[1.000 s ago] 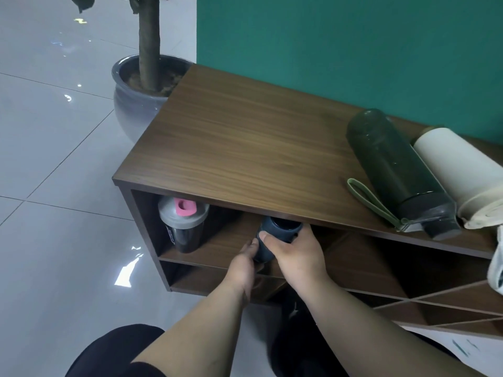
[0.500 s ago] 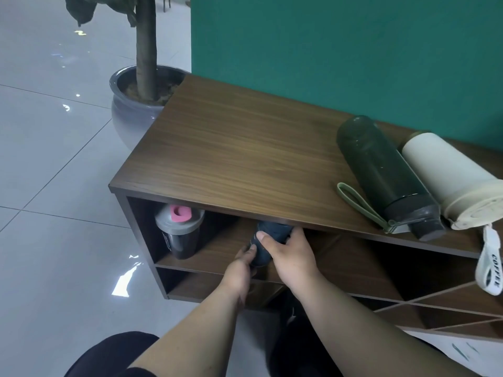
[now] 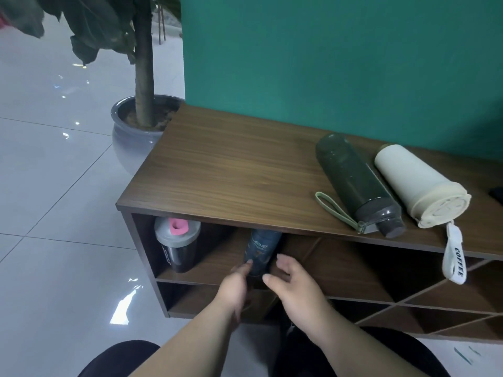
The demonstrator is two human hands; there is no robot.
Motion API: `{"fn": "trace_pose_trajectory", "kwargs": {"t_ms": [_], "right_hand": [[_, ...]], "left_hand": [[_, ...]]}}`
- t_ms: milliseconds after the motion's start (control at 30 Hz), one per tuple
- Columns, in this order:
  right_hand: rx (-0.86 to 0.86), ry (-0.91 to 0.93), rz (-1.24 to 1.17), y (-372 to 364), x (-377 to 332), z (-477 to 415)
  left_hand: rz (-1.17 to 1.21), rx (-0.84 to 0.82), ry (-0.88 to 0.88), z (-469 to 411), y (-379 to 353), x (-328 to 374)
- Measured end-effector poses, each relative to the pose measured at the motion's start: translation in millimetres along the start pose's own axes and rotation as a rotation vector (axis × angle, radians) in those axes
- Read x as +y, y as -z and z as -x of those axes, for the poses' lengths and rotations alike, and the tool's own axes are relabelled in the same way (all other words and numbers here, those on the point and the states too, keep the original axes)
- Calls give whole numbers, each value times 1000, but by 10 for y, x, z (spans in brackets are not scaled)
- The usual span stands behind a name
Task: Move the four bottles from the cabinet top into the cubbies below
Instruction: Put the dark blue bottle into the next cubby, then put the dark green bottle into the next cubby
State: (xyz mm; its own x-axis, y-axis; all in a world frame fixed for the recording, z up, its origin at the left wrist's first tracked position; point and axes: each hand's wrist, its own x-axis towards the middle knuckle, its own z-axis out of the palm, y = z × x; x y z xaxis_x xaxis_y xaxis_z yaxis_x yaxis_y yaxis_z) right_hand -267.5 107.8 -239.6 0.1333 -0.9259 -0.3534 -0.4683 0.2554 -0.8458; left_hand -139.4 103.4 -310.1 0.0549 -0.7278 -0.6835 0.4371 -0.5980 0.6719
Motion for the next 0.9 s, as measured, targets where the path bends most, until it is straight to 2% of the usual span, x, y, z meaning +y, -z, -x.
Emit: {"fn": "trace_pose_trajectory", "kwargs": {"t_ms": [100, 267, 367, 433, 567, 733, 900], "right_hand": [[77, 104, 61, 301, -131, 436], [602, 386, 167, 910, -640, 779], [728, 360, 357, 1148, -852, 584], [720, 265, 464, 1222, -946, 372], [623, 115, 424, 1238, -979, 187], [597, 233, 318, 1245, -963, 677], [545, 319, 141, 1433, -824, 1697]], "left_hand": [[-56, 50, 3, 128, -17, -26], [-61, -59, 11, 393, -83, -27], [-65, -104, -21, 547, -154, -39], [-77, -134, -31, 635, -201, -61], [-114, -169, -25, 813, -270, -97], [-80, -230, -47, 903, -263, -139], [137, -331, -161, 939, -313, -120]]}}
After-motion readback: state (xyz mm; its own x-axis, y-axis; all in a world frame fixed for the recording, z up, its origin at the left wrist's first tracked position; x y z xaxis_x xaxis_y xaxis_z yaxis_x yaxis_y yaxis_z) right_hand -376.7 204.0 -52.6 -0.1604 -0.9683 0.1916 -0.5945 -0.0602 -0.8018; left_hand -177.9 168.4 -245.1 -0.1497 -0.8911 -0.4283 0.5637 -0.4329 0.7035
